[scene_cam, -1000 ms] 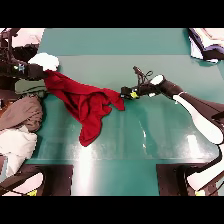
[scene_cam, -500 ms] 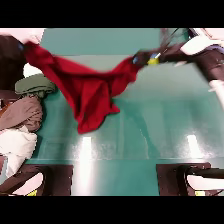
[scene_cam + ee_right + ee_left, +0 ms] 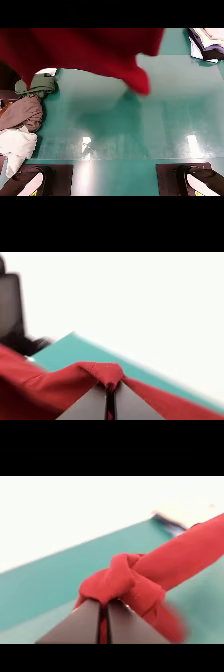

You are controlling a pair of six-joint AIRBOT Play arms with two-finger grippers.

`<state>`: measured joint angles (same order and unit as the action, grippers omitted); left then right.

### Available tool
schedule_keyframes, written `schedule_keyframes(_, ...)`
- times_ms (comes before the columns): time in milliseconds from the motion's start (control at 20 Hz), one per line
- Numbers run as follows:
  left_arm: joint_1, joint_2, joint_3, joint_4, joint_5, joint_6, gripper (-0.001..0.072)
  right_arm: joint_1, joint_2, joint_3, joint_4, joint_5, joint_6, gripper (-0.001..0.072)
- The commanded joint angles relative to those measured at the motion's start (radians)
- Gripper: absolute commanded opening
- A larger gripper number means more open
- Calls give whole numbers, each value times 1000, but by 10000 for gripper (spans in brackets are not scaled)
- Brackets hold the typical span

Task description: Fold the shirts.

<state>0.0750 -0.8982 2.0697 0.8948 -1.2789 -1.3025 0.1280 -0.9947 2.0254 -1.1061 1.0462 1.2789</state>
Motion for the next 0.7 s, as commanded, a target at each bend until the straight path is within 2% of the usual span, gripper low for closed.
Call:
schedule_keyframes(0, 0, 44, 31, -149, 7, 2, 29, -3, 135, -15, -193, -56, 54, 13)
schedule_keyframes(150, 0, 42, 21, -165, -9, 2, 28, -5, 138, -13, -261, -24, 82, 13)
schedule_keyframes(400, 0, 16, -285, -43, -30, -3, 28, -5, -138, 122, -283, 219, 130, 13)
schedule_keyframes(550, 0, -71, -512, -35, -68, -2, 29, -5, -299, -16, -282, 294, 179, 13)
schedule_keyframes(650, 0, -153, -667, -33, -42, 2, 29, -5, -401, -110, -274, 306, 191, 14)
